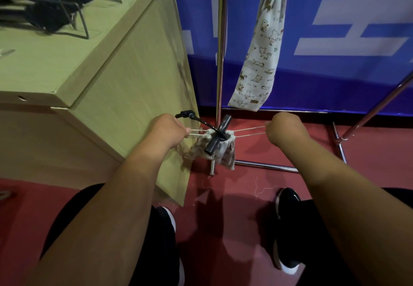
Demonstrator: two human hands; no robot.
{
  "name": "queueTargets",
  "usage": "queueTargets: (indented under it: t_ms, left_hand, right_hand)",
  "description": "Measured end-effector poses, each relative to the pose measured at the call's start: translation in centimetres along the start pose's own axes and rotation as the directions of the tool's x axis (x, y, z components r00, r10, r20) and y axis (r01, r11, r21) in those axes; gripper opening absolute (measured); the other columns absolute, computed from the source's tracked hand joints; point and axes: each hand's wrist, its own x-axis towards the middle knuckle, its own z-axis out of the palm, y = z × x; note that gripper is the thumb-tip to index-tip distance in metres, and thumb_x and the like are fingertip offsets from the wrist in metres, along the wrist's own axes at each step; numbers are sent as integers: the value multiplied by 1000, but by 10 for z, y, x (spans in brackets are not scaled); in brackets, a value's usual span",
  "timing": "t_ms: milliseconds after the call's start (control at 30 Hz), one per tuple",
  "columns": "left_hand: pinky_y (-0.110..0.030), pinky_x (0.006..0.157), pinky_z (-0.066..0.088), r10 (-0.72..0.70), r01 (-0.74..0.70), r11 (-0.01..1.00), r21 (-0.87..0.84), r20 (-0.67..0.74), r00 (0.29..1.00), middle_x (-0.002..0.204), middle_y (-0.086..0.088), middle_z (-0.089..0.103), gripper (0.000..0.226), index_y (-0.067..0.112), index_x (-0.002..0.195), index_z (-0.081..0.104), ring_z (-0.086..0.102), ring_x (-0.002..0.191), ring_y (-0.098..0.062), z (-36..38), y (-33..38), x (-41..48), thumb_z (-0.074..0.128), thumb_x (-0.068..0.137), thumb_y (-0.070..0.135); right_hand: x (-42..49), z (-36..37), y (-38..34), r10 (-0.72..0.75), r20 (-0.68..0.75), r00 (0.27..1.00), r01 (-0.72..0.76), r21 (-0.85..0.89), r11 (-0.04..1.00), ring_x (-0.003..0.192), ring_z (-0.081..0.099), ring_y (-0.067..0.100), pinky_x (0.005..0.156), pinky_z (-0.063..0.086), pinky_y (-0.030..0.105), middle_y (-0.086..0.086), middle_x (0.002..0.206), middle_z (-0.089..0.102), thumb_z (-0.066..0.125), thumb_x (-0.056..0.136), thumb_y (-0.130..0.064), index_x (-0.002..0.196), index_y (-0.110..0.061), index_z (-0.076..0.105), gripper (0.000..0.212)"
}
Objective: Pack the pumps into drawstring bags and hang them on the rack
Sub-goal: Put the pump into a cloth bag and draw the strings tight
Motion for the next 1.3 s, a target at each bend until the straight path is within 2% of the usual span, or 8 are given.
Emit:
queueTargets:
  t_ms: [100,233,400,600,867,967,1133,1300]
  left_hand:
    - [-27,66,47,-47,49,999,22,-60,997,85,-1,76,16,21,94,86,67,72,-19,4,1,6,81,91,36]
    - [-25,55,42,-61,56,998,-40,-130,990,75,-1,71,14,18,88,83,64,63,-17,6,-2,7,81,89,31]
    - [-23,47,31,-103,132,974,-186,156,982,60,-4,60,26,0,88,79,39,41,-18,0,-7,3,84,86,26]
    - [-21,37,25,1,152,861,-486,300,954,64,0,52,23,3,90,76,34,46,-9,-7,0,-6,75,98,25]
    - [-32,73,44,175,-19,709,-705,151,973,73,10,61,35,25,66,67,53,77,-13,-29,22,-23,74,95,43]
    - [-37,88,52,231,-83,660,-747,96,968,83,8,69,35,25,67,75,61,92,-16,-30,26,-26,68,99,39]
    - [-33,93,59,351,-43,495,-868,154,924,94,-10,72,29,7,104,83,70,91,-18,-29,38,-37,57,98,18]
    - [-41,99,61,331,-178,610,-772,45,942,88,-6,81,28,18,97,84,74,81,-16,-23,48,-54,62,95,2]
  right_hand:
    - [-9,-12,-1,-2,-4,1000,2,-68,998,125,66,38,98,57,39,15,135,69,48,114,-17,134,-5,71,32]
    - [-10,-10,0,-8,-29,1000,14,207,978,115,67,42,89,52,39,21,122,71,44,116,-25,127,-1,73,39]
    - [-14,-11,-14,-88,85,993,22,583,812,54,56,28,65,50,35,13,70,59,52,110,-39,98,-7,76,42]
    - [-22,-10,-37,-200,101,975,66,723,687,61,48,26,65,49,41,12,69,51,55,110,-45,83,-11,72,47]
    - [-25,-28,-55,-200,105,974,-49,964,263,68,55,15,71,49,37,-8,70,62,82,90,-54,68,-24,68,39]
    - [-27,-34,-59,-256,7,967,85,935,345,86,66,19,84,53,43,-8,80,71,76,91,-56,73,-25,81,36]
    - [-47,-42,-69,-310,-82,947,244,813,529,98,70,3,79,45,26,-11,89,81,60,104,-51,98,-32,87,33]
    - [-59,-42,-80,-352,-123,928,333,700,632,84,70,5,76,47,31,-11,85,81,54,108,-54,94,-29,83,41]
